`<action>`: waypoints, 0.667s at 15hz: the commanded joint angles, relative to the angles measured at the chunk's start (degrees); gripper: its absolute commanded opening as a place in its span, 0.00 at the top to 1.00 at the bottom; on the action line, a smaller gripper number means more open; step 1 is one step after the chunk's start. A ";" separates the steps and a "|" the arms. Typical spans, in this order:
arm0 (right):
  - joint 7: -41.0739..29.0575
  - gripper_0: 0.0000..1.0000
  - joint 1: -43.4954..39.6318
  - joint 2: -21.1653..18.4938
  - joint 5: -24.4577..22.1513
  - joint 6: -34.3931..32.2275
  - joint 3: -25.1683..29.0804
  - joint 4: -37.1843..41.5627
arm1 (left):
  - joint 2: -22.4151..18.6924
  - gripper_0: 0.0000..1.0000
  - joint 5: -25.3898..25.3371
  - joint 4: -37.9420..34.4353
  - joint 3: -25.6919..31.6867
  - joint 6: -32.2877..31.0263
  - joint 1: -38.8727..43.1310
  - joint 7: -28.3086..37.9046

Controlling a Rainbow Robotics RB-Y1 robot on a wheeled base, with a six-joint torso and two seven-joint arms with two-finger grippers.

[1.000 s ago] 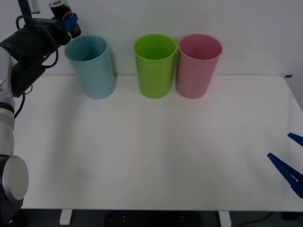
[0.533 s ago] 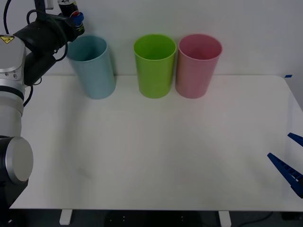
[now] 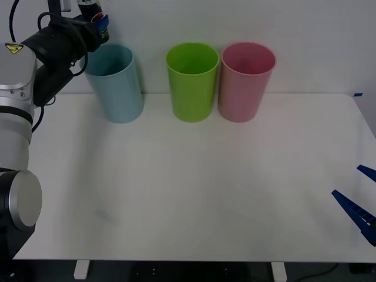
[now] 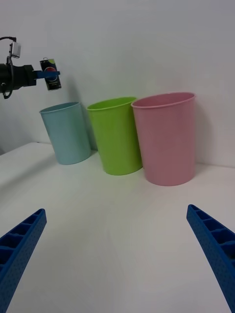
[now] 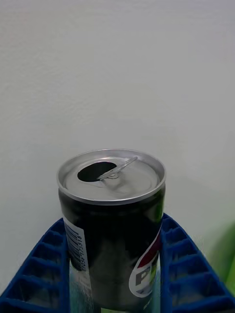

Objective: Grasp the object on the table and drop it into the matching bin: aluminum can to the light blue bin, PET bottle to the pink bin.

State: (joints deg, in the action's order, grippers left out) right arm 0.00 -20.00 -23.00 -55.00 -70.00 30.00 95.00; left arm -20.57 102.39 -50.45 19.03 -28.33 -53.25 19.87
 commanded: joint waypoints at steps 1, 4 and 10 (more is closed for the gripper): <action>0.00 0.00 0.00 0.00 0.00 0.00 0.00 0.00 | 0.01 0.00 -0.61 0.00 -0.31 0.12 0.08 0.08; 0.00 0.00 0.00 0.00 0.00 0.00 0.00 0.00 | 0.01 0.00 -1.93 0.00 -0.66 -0.23 0.17 0.08; 0.00 0.00 0.00 0.00 0.00 0.00 0.00 0.00 | 0.01 0.00 -6.59 0.00 -1.19 -3.57 0.43 -0.36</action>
State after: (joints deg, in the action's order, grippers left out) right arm 0.00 -20.00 -23.00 -55.00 -70.00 30.00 95.00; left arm -20.57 96.67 -50.45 17.91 -31.04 -52.85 19.66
